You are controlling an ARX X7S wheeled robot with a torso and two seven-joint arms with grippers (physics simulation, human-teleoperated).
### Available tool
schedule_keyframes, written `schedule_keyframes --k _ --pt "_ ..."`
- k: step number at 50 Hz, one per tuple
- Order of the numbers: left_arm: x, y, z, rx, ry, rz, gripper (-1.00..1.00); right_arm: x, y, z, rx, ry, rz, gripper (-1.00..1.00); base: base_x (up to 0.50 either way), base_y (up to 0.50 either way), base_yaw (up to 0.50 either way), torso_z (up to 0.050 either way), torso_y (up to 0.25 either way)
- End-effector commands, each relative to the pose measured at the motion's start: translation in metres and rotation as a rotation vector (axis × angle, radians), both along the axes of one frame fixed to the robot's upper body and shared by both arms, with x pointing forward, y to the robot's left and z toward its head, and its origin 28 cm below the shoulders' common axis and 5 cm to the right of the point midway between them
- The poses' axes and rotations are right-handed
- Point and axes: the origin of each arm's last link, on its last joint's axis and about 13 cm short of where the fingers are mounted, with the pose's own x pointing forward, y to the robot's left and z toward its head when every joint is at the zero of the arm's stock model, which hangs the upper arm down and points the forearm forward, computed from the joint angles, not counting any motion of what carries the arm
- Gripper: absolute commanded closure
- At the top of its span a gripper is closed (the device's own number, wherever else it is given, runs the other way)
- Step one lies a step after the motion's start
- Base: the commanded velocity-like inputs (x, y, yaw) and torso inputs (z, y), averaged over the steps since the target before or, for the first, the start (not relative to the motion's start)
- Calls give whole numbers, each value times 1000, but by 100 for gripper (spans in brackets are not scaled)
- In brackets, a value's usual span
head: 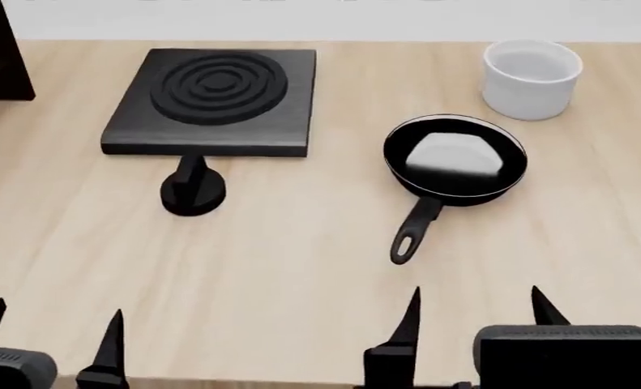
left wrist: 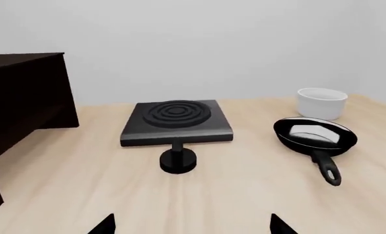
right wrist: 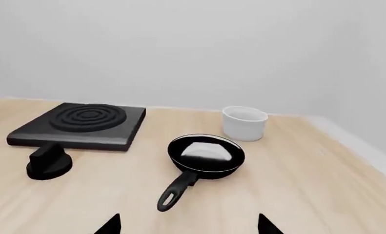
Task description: Put the frying pan on the cabinet shelf.
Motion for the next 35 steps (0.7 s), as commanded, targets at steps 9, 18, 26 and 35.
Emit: schedule_keyframes --k 9,18,26,35 --pt "-2 1 1 -15 15 -15 -100 -4 -1 5 -41 -12 -11 -100 177 -500 0 0 0" --pt "-3 3 2 -36 9 -14 -100 -3 0 2 -62 -12 4 -100 242 -490 0 0 0" --pt "-2 5 1 -32 12 -2 -100 -4 0 2 -80 -23 3 -100 384 -203 0 0 0" --pt "-2 8 1 -25 15 6 -100 -5 0 3 -84 -30 8 -100 491 -27 0 0 0"
